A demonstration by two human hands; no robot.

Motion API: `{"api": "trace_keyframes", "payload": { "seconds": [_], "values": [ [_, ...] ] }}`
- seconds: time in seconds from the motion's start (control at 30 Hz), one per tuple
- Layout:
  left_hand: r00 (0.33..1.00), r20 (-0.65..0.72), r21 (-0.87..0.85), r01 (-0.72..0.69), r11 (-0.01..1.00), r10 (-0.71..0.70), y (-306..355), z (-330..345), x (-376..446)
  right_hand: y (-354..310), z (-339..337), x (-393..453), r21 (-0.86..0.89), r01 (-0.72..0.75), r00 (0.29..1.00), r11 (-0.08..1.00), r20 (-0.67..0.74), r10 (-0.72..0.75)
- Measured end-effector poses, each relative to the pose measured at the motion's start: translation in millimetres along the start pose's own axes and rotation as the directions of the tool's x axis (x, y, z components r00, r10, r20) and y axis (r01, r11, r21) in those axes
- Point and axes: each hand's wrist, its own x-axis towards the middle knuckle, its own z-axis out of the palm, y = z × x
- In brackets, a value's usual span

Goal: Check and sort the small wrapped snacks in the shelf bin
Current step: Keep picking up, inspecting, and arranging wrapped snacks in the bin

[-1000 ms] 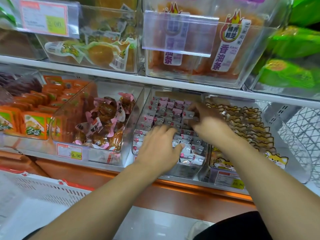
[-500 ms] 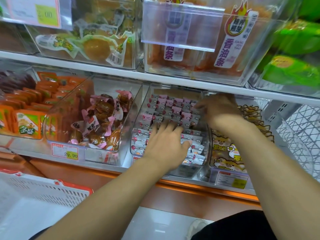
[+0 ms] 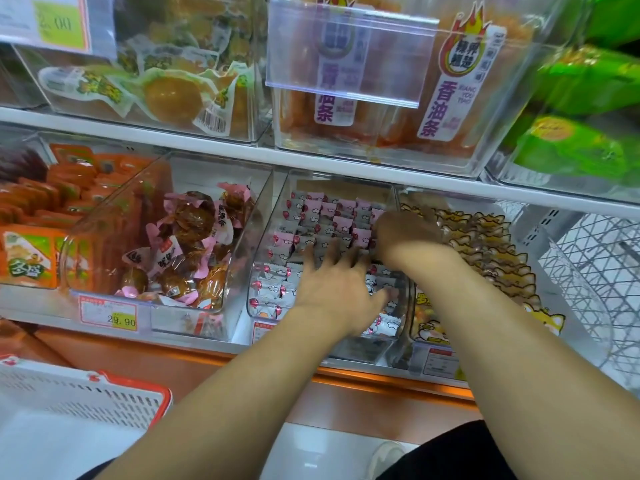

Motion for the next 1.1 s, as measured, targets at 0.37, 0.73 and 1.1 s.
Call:
{"api": "trace_keyframes", "payload": {
  "seconds": [0.37,0.73,1.1],
  "values": [
    [0.999,-0.019,-0.006,-0.036,0.999,0.036,-7,0,-9,16,-7,-16,0.299,-0.057,0.941,0.953,-0.302,0.151],
    [0.997,-0.069,-0.018,-0.034,0.999,0.032,-8,4,-13,12,-18,-33,0.047,0.031,0.997,0.998,-0.070,-0.027],
    [0.997,-0.068,-0.001,-0.033,0.999,0.033,-7,3,-15,11,-14,-47,0.170,0.052,0.972,0.984,-0.234,-0.011]
  ]
}}
